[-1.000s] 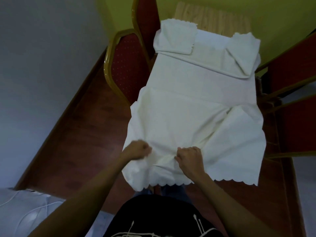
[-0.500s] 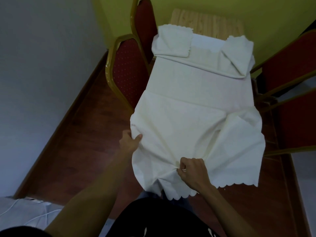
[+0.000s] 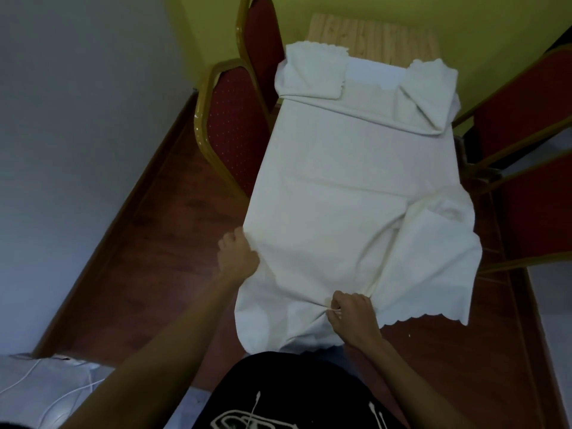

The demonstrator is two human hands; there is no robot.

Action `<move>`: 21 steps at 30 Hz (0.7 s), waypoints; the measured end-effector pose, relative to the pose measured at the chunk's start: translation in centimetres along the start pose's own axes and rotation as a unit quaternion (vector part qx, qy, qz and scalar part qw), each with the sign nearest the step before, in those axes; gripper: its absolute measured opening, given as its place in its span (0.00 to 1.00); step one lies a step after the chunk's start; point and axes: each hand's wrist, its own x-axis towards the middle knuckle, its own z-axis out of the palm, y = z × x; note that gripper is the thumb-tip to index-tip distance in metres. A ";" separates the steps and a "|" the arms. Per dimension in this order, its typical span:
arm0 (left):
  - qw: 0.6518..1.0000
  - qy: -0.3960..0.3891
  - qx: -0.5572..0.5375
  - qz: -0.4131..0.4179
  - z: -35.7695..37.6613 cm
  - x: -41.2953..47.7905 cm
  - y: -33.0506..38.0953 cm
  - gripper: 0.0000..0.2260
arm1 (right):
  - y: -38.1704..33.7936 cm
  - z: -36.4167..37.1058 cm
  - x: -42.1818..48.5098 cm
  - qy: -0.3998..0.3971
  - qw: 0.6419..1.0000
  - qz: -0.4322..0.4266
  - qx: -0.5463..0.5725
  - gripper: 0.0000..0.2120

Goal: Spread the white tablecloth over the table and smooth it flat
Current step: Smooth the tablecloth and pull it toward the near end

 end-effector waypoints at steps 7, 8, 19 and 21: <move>0.967 -0.085 0.064 0.233 6.3 -2.4 9.2 0.28 | 0.8 -2.6 0.2 0.074 0.978 0.088 0.173 0.07; 0.958 -0.106 0.075 0.254 7.2 -3.1 10.2 0.28 | 1.3 -3.3 0.2 0.100 0.973 0.105 0.179 0.07; 0.931 -0.216 0.119 0.268 11.8 -5.7 19.0 0.29 | 12.2 -9.7 1.1 0.189 0.946 0.197 0.174 0.09; 0.929 -0.210 0.143 0.269 12.4 -5.8 18.8 0.30 | 13.9 -10.3 1.2 0.178 0.947 0.203 0.176 0.09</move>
